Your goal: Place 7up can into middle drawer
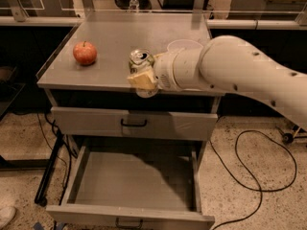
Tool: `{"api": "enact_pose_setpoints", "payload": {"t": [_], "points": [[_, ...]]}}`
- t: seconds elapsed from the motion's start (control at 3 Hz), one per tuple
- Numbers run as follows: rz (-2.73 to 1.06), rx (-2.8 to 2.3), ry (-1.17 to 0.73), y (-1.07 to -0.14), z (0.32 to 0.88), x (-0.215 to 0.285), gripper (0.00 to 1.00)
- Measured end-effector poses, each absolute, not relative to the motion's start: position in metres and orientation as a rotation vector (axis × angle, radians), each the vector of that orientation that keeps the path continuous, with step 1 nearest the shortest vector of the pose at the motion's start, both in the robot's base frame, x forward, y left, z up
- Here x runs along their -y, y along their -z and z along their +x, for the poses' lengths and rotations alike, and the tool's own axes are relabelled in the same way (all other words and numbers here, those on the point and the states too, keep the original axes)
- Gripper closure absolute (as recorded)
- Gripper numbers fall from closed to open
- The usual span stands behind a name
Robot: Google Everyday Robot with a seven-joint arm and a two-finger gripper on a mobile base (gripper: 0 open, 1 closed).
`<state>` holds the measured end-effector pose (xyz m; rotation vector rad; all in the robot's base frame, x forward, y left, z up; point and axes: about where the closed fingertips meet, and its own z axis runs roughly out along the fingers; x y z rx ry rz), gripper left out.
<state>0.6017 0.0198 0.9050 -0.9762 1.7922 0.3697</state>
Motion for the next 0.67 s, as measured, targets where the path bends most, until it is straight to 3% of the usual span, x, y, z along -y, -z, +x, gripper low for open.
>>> {"api": "enact_pose_setpoints", "payload": {"t": [0.67], "points": [[-0.890, -1.989, -0.415, -0.829, 0.528, -0.003, 1.00]]}}
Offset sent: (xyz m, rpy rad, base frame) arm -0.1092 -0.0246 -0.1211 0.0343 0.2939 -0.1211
